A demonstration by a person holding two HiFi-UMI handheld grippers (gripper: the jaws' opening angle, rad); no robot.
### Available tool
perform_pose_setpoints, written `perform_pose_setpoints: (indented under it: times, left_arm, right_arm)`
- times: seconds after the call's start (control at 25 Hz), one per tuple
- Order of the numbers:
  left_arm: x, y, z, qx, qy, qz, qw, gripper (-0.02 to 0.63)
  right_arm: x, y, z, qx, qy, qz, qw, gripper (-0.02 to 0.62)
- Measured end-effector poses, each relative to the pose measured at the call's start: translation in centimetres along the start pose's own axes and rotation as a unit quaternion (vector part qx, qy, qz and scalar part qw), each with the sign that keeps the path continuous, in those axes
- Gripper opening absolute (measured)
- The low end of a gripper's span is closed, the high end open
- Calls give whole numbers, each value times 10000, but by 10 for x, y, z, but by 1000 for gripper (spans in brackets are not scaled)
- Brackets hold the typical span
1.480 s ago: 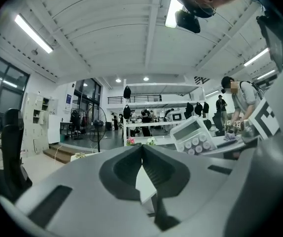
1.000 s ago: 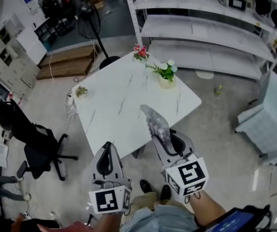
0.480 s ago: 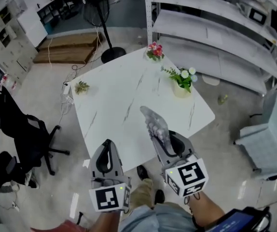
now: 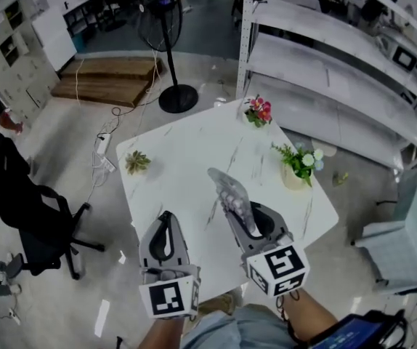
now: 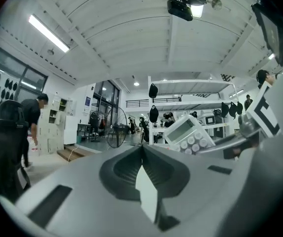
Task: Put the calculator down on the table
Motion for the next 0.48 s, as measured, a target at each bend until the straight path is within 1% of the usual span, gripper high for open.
perform_pose_setpoints:
  times: [0.08, 0.2, 0.36, 0.48]
  left_arm:
    - [-10, 10, 6, 99, 48, 61, 9999, 8]
    - [-19, 21, 16, 206, 78, 43, 9997, 8]
    - [-27, 29, 18, 159, 59, 84, 9998, 8]
    - [-31, 34, 14, 111, 89, 141, 9998, 8]
  right_arm:
    - [1, 12, 12, 74, -75, 14, 9999, 146]
    - [2, 25, 25, 161, -107, 9, 9998, 146]
    - [2, 39, 30, 177, -116, 49, 9998, 146]
    - [4, 49, 27, 96, -107, 133, 9998, 146]
Point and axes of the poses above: the fingertips, and each gripper's own axes: y forward along the fingers, x to its right, z out of its top, the point moved 7 cm from there along -y, backward along the fingers, and after that the axes turned 6 degrees about -y, right-handed, at the moved point
